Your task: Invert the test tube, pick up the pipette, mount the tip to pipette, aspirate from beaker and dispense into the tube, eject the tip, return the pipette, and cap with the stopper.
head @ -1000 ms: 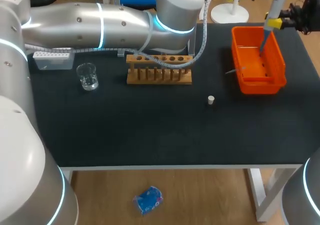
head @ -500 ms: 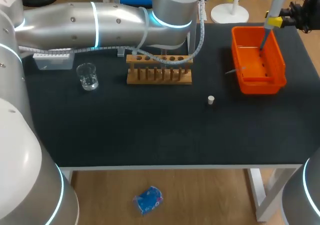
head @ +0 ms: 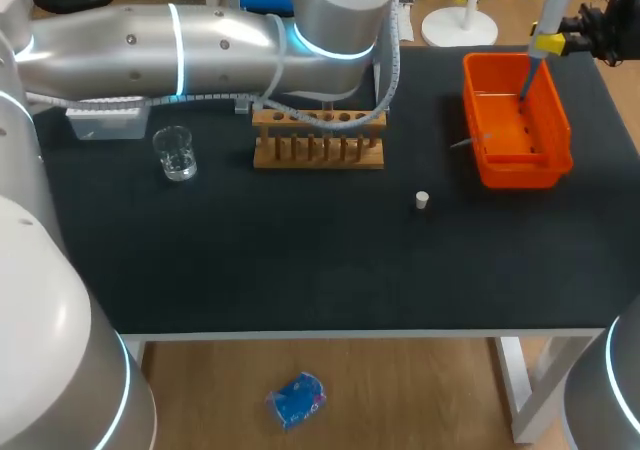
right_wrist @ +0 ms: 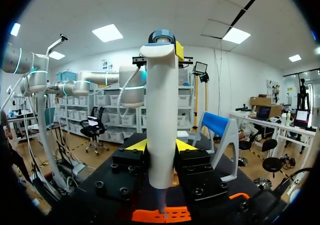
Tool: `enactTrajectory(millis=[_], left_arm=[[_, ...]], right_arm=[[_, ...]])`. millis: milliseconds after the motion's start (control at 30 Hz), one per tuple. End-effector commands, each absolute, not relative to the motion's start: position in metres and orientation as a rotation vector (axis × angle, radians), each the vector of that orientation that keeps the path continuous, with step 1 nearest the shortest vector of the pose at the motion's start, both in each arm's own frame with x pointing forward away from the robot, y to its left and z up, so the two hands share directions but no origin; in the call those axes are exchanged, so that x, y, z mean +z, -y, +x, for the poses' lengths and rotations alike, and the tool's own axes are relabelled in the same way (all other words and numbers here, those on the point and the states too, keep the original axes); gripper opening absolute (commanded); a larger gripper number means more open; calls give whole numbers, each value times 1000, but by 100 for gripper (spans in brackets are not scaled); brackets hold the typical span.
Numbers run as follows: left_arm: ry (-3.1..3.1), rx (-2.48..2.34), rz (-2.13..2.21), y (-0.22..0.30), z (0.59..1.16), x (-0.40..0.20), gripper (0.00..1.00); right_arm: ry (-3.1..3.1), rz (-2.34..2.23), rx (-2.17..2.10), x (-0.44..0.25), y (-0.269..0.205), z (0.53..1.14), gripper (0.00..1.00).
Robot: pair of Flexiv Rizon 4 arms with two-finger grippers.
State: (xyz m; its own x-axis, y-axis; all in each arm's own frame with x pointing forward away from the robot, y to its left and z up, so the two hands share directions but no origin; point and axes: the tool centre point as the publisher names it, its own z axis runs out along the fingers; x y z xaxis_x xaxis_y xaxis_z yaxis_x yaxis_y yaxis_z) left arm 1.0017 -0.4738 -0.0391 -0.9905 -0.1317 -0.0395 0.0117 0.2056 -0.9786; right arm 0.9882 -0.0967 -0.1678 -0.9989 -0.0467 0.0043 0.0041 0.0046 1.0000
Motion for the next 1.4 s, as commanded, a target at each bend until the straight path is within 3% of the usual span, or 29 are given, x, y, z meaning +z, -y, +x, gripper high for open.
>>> enactTrajectory(millis=[33,1400], left_arm=[[-2358,-1888,-124,465,999,-36,100],[-2360,-1834,-153,452,995,-39,100]], right_arm=[[2202,49,-2187,-167,97,989,0],[2202,49,-2187,-167,97,989,0]])
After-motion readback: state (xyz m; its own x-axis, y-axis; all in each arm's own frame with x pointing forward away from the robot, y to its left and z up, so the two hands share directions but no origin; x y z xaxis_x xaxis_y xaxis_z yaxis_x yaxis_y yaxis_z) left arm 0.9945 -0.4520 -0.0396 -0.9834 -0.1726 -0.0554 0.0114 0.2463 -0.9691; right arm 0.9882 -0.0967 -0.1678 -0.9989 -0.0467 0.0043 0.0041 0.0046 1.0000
